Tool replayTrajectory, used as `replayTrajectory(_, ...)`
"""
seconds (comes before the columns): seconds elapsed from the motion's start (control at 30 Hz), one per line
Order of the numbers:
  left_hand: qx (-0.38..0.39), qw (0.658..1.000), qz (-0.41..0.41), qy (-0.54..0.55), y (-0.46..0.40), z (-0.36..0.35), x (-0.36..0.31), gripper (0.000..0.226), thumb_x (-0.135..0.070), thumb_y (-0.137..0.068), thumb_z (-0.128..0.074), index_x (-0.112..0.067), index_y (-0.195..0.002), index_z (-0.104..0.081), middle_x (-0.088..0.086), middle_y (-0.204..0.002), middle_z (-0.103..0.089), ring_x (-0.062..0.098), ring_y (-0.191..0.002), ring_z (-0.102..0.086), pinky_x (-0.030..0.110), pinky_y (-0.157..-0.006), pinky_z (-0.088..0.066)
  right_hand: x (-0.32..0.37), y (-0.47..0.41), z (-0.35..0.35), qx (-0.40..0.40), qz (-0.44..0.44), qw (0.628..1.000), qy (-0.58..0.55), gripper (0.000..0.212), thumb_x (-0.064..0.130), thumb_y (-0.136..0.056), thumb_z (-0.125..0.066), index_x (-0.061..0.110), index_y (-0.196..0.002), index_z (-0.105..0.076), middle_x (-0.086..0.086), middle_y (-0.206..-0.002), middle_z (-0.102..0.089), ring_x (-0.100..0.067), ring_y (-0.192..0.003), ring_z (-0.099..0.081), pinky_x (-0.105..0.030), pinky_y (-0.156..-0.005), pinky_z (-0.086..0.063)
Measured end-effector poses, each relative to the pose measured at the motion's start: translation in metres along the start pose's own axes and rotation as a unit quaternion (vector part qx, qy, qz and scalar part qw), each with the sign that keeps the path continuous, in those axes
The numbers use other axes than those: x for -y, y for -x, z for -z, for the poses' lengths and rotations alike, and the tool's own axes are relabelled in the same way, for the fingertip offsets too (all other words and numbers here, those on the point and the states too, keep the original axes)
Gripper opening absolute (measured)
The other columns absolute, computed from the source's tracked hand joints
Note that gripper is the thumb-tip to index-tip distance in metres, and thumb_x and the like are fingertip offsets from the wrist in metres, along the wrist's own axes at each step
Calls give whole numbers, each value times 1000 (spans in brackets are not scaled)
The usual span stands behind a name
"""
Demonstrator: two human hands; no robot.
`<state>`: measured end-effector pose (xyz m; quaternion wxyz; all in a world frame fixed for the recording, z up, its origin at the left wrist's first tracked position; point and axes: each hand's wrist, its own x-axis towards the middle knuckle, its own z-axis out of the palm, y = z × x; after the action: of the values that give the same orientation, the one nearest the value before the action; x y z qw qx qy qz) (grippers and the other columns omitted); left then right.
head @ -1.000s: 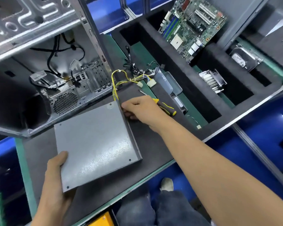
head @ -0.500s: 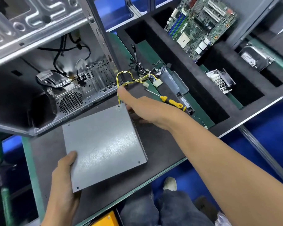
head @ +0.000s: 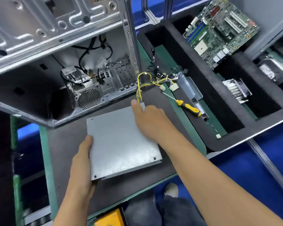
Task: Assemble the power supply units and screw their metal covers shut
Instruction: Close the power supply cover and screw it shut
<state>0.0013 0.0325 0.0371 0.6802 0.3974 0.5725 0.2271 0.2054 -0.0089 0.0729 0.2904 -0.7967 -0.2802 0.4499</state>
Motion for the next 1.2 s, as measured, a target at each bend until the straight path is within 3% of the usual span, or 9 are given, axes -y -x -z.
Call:
replayTrajectory(0.17,-4,999,-4,-40,-3,4,1,40,-57,-96,-49,-29,-96,-77,0,-98,-77,20,-83,-75,37,-67,-52,-4,-1,-8,-49,0,998,48,54,47,-106,-22,10,-135,-49,-13,-107,-55,-36,-107,-45,-38,-86,-40)
replayTrajectory(0.3,16,997,-12,-69,0,0,-1,37,-56,-97,-44,-43,-88,-77,-4,-96,-78,17,-84,-75,37,-73,-52,-4,0,-8,-101,-14,988,113,64,64,-98,-24,8,-81,-51,-5,-68,-43,-27,-66,-42,-35,-67,-36)
replayTrajectory(0.43,17,999,-20,-45,2,-4,-3,31,-57,-92,-49,-43,-92,-77,-3,-100,-77,20,-92,-74,41,-82,-55,-3,-1,-8,-112,-12,986,125,64,63,-97,-25,8,-80,-52,-10,-73,-48,-31,-74,-47,-35,-69,-38)
replayTrajectory(0.53,8,1000,-12,-16,2,-5,-6,50,-66,-70,-58,-33,-102,-77,-3,-107,-76,23,-103,-71,47,-98,-51,-3,-2,-9,-120,-17,983,134,64,63,-97,-25,6,-82,-53,-11,-74,-49,-30,-73,-46,-35,-67,-36)
replayTrajectory(0.77,-9,1000,-14,-6,9,-12,-4,51,-66,-76,-55,-25,-96,-77,-11,-99,-76,12,-99,-71,40,-98,-51,-4,-5,-7,-129,5,979,157,62,55,-98,-30,1,-79,-55,-6,-62,-44,-28,-67,-43,-34,-65,-34)
replayTrajectory(0.93,-21,997,-61,-30,25,-22,9,47,-69,-78,-47,-23,-77,-56,-3,-76,-54,-1,-73,-46,18,-66,-40,-10,-5,5,-117,-17,983,143,69,70,-93,-26,11,-79,-59,-1,-82,-56,-23,-78,-53,-36,-72,-39)
replayTrajectory(1.0,2,998,-66,4,31,-28,16,57,-66,-82,-48,-9,-88,-55,16,-82,-54,9,-73,-44,29,-68,-39,-12,-2,10,-125,-26,981,146,72,75,-89,-26,11,-71,-55,4,-76,-53,-15,-71,-49,-36,-68,-39)
replayTrajectory(1.1,21,998,-41,44,29,-28,20,52,-63,-80,-56,-11,-89,-58,17,-91,-58,26,-77,-55,41,-73,-47,-16,0,12,-128,-47,978,155,79,80,-86,-26,10,-75,-60,-4,-83,-61,-34,-85,-60,-49,-88,-49)
replayTrajectory(1.2,42,998,-30,48,23,-20,27,44,-61,-77,-62,-21,-92,-66,6,-105,-63,15,-89,-63,29,-84,-53,-17,2,10,-138,-62,975,161,88,91,-71,-24,13,-77,-64,-5,-90,-65,-38,-93,-61,-54,-93,-49)
